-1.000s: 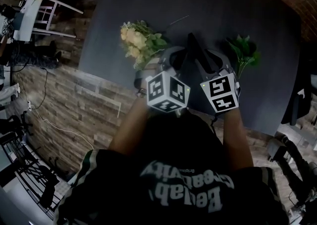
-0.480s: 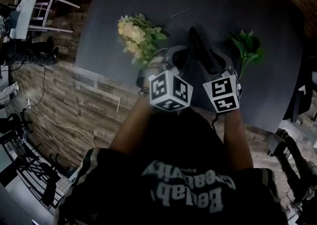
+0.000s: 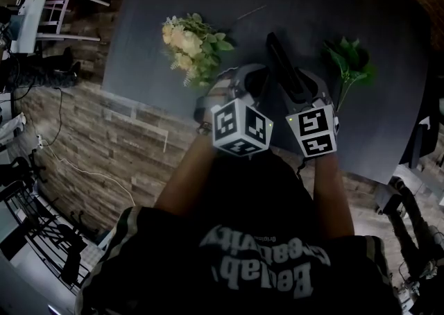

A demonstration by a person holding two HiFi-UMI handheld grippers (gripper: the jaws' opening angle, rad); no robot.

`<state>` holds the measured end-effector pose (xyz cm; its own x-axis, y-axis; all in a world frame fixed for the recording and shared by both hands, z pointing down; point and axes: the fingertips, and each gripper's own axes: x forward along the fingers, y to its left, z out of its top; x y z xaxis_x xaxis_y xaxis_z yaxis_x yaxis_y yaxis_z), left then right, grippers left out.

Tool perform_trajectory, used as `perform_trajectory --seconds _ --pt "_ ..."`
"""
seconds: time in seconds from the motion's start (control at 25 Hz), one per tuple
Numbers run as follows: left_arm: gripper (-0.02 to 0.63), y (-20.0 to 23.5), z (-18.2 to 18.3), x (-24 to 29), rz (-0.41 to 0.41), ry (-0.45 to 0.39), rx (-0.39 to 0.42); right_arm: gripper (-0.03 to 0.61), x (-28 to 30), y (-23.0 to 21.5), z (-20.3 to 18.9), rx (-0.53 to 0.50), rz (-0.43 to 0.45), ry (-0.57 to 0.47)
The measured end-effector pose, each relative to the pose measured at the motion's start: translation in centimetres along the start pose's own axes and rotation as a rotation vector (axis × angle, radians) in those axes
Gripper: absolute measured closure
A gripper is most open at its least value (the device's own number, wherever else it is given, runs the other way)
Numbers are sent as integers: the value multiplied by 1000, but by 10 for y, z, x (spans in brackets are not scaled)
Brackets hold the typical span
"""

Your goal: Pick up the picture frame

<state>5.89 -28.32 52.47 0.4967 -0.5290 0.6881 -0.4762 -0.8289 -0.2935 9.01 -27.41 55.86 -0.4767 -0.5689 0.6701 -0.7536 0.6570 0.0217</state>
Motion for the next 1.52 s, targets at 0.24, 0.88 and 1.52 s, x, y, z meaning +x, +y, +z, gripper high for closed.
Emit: perform_trajectory --seconds 0.24,0.88,1.52 --pt "611 -5 -9 6 -20 14 -11 376 8 2 -8 15 12 9" --pt "611 -4 -19 18 -56 25 -22 422 23 -2 -13 44 8 17" --pt "611 -1 -23 15 -56 26 -29 562 20 -3 -7 -4 -49 4"
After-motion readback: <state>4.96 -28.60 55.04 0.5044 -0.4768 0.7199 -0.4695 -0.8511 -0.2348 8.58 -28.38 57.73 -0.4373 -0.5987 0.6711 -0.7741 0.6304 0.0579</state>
